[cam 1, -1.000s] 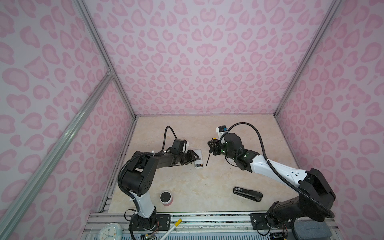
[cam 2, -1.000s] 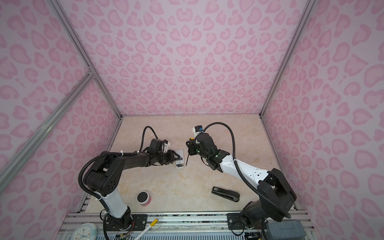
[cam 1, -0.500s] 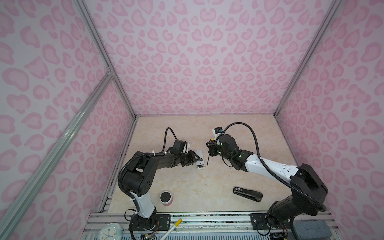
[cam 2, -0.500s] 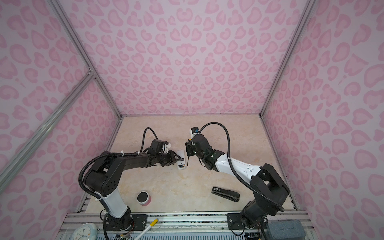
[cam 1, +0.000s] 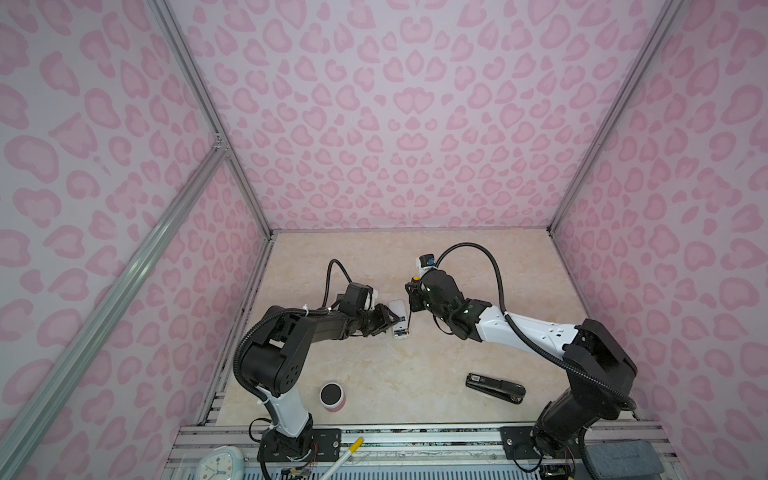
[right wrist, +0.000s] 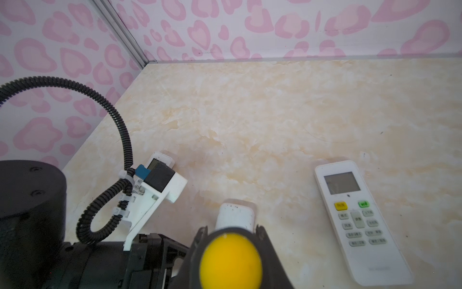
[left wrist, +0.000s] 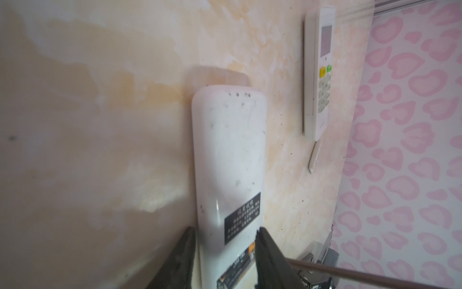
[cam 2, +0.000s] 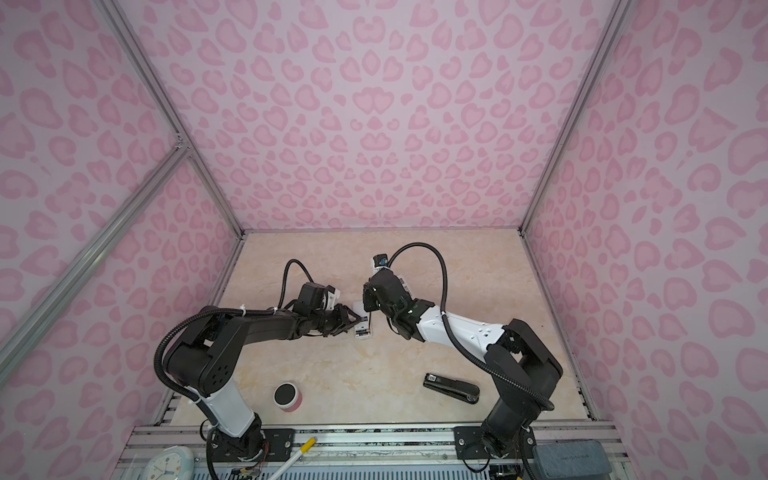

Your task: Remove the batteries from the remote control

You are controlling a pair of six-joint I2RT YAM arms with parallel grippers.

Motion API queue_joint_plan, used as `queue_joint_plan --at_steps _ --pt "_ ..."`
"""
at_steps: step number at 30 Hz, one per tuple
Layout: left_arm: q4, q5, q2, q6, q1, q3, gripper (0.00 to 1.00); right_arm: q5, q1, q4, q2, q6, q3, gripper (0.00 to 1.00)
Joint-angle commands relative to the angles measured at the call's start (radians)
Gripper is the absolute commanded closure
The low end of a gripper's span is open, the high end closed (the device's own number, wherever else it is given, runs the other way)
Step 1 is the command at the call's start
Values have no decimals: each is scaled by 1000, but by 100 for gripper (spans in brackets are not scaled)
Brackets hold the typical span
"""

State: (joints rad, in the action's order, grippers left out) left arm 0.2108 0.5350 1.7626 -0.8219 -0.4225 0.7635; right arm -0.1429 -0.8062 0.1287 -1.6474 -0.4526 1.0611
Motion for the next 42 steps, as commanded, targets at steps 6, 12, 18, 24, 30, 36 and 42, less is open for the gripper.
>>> queue_joint_plan --at_steps 6,12,18,24,30,36,42 --pt "-28 1 -13 -16 -5 -22 57 -63 -20 19 -29 -4 10 100" --pt "-28 0 -12 -22 -5 -36 58 -94 -34 5 -50 16 24 100" --pt "4 -1 -9 -29 -6 -44 58 -124 -48 -24 -75 41 57 100" --pt "14 -6 -11 -49 -15 -57 59 -146 -62 -38 -69 54 67 100" --pt "16 -13 -6 -58 -18 -61 60 -173 -72 -54 -73 72 77 100" --pt "18 -22 -9 -65 -18 -67 60 -174 -76 -58 -72 73 81 100" --pt "19 -22 -5 -69 -18 -69 61 -179 -80 -64 -74 76 81 100"
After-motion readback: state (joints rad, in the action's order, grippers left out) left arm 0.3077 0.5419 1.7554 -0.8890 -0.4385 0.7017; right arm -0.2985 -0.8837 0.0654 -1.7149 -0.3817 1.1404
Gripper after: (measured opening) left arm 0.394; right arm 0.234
